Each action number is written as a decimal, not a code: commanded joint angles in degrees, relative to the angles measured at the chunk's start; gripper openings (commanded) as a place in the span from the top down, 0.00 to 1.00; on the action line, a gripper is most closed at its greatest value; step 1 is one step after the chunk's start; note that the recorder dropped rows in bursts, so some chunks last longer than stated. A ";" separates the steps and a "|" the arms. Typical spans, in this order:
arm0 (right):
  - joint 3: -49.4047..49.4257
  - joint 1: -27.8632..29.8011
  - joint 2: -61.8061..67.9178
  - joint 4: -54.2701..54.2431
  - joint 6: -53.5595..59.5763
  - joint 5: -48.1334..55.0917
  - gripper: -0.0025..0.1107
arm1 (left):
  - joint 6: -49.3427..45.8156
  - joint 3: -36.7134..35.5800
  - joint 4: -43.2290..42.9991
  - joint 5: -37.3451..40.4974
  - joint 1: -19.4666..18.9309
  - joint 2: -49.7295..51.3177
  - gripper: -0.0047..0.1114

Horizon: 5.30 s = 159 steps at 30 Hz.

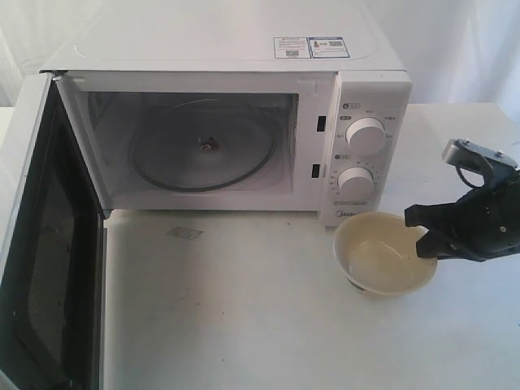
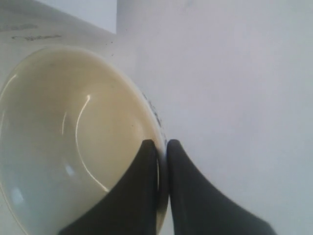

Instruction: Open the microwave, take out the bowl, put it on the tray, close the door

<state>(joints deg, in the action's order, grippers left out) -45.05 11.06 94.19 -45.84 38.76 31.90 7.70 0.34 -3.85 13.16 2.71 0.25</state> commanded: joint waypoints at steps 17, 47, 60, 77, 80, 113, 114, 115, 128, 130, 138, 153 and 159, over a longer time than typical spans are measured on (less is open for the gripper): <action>-0.25 0.44 0.93 -1.27 -0.42 -2.85 0.69 | -0.25 -0.34 0.45 0.15 -0.05 -0.25 0.96; -0.25 0.34 -17.86 -6.44 -0.41 2.11 0.63 | -0.25 -0.34 0.45 0.15 -0.05 -0.25 0.96; 7.87 -6.14 -39.19 -9.99 2.99 2.83 0.94 | -0.25 -0.34 0.45 0.15 -0.05 -0.25 0.96; 25.46 -11.71 -73.15 -11.46 3.16 3.19 0.98 | -0.25 -0.34 0.45 0.15 -0.05 -0.25 0.96; 29.10 -11.71 -78.16 -12.09 3.16 3.17 0.98 | -0.25 -0.34 0.45 0.15 -0.05 -0.25 0.96; 39.28 -11.71 -89.16 -30.35 14.45 -0.22 0.98 | -0.25 -0.34 0.45 0.15 -0.05 -0.25 0.96; 39.54 -11.71 -89.16 -30.22 14.45 0.69 0.98 | -0.25 -0.34 0.45 0.15 -0.05 -0.25 0.96; 39.76 -11.71 -89.16 -30.22 14.45 1.69 0.98 | -0.25 -0.34 0.45 0.15 -0.05 -0.25 0.96; 40.41 -11.71 -89.16 -30.23 14.97 2.71 0.98 | 10.17 -0.34 12.99 -18.98 -0.05 -0.25 0.96; 40.41 -11.71 -89.16 -30.23 14.97 2.71 0.98 | 16.06 -0.34 16.04 -27.97 -0.05 -0.25 0.96; 40.41 -11.71 -89.16 -30.23 14.97 2.71 0.98 | 13.24 20.20 11.08 -0.95 -0.05 3.25 0.96; 40.41 -11.71 -89.16 -30.23 14.97 6.02 0.98 | -19.45 34.22 17.40 30.10 0.21 13.05 0.96; 40.41 -11.71 -89.16 -30.23 14.97 5.91 0.98 | -22.19 34.59 18.84 28.34 0.21 20.97 0.96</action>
<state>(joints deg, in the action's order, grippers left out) -4.86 -0.58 5.26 -75.77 53.53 37.58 -12.44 34.32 13.50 42.14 2.71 18.48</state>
